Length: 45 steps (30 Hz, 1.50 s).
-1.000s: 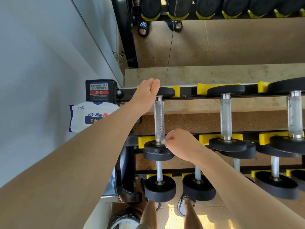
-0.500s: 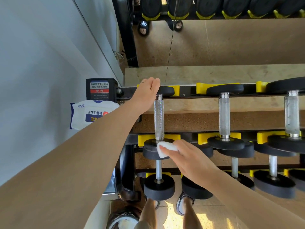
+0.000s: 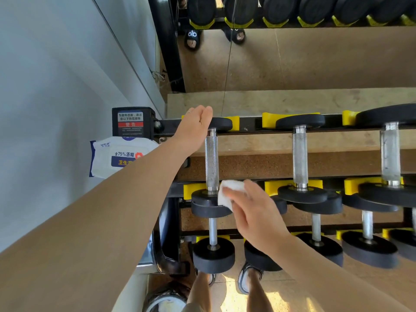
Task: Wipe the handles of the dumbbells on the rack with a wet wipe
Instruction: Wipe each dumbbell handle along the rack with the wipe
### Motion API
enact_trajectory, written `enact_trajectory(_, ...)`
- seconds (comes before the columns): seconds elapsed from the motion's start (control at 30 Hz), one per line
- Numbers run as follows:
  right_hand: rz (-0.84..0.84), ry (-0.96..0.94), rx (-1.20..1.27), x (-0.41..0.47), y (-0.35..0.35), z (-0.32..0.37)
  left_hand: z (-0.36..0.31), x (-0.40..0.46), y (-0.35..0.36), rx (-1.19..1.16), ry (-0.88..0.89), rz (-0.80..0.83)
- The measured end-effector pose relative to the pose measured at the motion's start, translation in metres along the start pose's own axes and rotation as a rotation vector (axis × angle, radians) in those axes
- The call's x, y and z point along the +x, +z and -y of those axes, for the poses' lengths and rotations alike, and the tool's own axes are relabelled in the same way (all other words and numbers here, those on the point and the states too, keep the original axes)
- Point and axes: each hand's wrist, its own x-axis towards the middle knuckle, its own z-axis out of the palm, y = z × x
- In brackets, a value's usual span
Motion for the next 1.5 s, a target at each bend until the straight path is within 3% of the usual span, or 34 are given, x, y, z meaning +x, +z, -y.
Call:
enact_trajectory(0.07, 0.016, 0.092, 0.094, 0.013, 0.002, 0.008, 0.000, 0.000, 0.000, 0.004, 0.000, -0.003)
enact_trajectory(0.17, 0.170, 0.061, 0.122, 0.046, 0.016, 0.026, -0.001, -0.001, 0.000, 0.001, -0.006, -0.001)
enact_trajectory(0.37, 0.397, 0.046, -0.266, 0.083, 0.021, 0.033, -0.001, -0.001, -0.001, -0.011, -0.015, 0.006)
enact_trajectory(0.47, 0.341, 0.061, -0.160, 0.074, 0.018, 0.026, -0.001, -0.001, -0.001, -0.011, -0.014, 0.011)
enact_trajectory(0.6, 0.132, 0.041, 0.060, 0.042, 0.013, 0.006, -0.002, -0.002, -0.002, -0.025, -0.009, 0.005)
enact_trajectory(0.7, 0.059, 0.225, 0.191, 0.032, 0.017, 0.000, -0.001, -0.002, -0.001, -0.020, -0.008, -0.002)
enact_trajectory(0.8, 0.162, 0.522, 0.144, 0.045, 0.028, 0.001, -0.002, -0.002, -0.001, -0.018, -0.019, -0.002)
enact_trajectory(0.87, 0.246, 0.554, 0.088, 0.054, 0.032, 0.001, -0.003, -0.003, -0.001, -0.012, -0.022, 0.001)
enact_trajectory(1.03, 0.396, 0.629, 0.251, 0.066, 0.025, 0.004, -0.004, -0.004, -0.002, -0.001, -0.026, 0.002)
enact_trajectory(1.17, 0.346, 0.600, 0.179, 0.057, 0.020, 0.013, -0.006, -0.005, 0.000, 0.020, -0.038, -0.021)
enact_trajectory(1.27, 0.318, 0.616, 0.400, 0.052, 0.002, 0.014, -0.006, -0.003, 0.004, 0.065, -0.027, -0.052)
enact_trajectory(1.37, 0.073, 0.598, 0.493, 0.046, -0.027, 0.005, -0.004, -0.001, 0.006, 0.157, -0.051, -0.074)
enact_trajectory(1.5, -0.264, 0.493, 0.197, 0.037, -0.058, -0.041, -0.017, 0.004, 0.010, 0.454, -0.069, -0.108)
